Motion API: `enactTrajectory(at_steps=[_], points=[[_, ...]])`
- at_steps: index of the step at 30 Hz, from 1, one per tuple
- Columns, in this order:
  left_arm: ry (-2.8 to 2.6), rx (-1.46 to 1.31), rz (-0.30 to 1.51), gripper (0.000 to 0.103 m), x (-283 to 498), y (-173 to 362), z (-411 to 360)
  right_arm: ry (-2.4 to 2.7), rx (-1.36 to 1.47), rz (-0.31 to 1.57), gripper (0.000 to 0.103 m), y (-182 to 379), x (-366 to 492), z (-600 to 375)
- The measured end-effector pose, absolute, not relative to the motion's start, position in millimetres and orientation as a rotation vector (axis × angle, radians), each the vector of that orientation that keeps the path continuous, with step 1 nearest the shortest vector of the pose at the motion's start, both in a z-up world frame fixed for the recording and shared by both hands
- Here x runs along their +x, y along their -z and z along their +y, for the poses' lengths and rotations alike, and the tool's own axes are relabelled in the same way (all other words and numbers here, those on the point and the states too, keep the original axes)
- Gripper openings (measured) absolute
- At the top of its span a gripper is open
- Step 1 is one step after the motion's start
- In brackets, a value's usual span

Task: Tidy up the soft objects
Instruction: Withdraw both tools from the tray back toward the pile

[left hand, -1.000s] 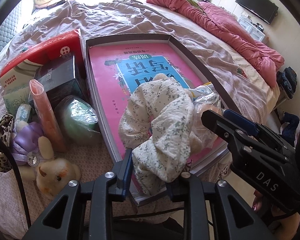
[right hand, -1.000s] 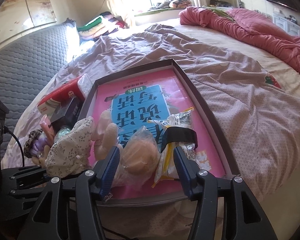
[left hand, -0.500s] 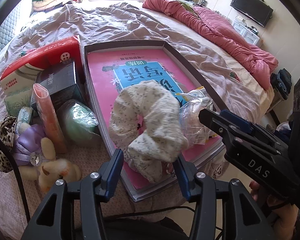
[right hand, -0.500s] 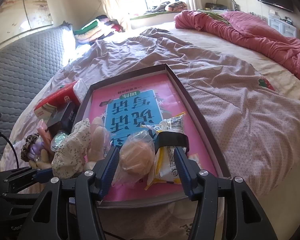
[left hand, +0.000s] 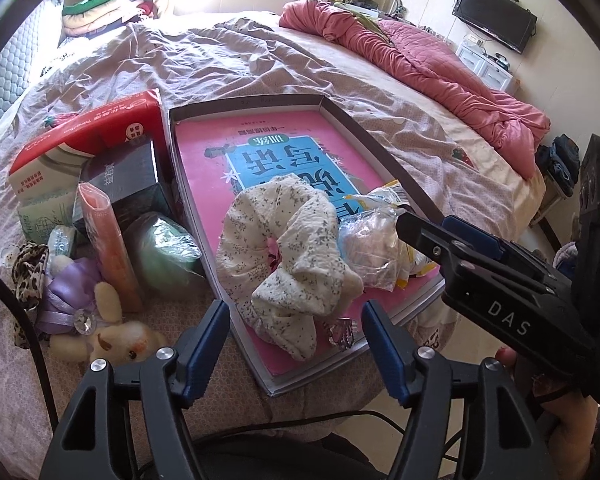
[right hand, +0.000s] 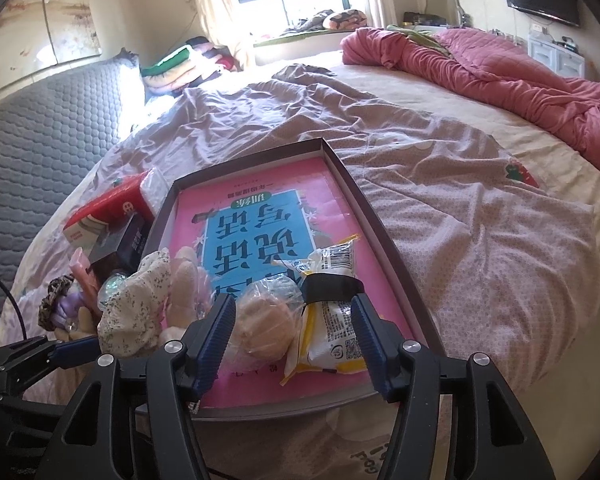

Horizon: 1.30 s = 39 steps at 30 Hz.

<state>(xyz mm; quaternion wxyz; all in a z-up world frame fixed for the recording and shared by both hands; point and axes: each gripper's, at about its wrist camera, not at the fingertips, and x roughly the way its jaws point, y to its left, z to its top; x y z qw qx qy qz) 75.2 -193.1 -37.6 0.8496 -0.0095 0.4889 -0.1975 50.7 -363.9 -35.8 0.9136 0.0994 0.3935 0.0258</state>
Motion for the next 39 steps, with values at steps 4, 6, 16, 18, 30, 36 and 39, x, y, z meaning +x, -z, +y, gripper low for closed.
enactTrajectory(at_steps=[4, 6, 16, 18, 30, 36, 39], points=[[0.414, -0.024, 1.021, 0.071, 73, 33, -190, -0.048, 0.199, 0.805, 0.065, 32, 50, -362], [0.413, -0.027, 1.018, 0.071, 71, 30, -189, -0.039, 0.193, 0.798, 0.066, 30, 49, -361], [0.392, -0.047, 0.983, 0.074, 64, 14, -175, -0.036, 0.174, 0.781, 0.07, 20, 46, -356], [0.386, -0.056, 0.981, 0.074, 63, 12, -171, -0.045, 0.16, 0.776, 0.07, 17, 45, -352], [0.339, -0.102, 0.96, 0.075, 54, -2, -142, -0.069, 0.096, 0.735, 0.073, -6, 39, -333], [0.303, -0.126, 0.949, 0.078, 49, -9, -122, -0.084, 0.063, 0.721, 0.073, -16, 35, -318], [0.278, -0.133, 0.945, 0.078, 48, -12, -112, -0.093, 0.052, 0.708, 0.073, -23, 34, -312]])
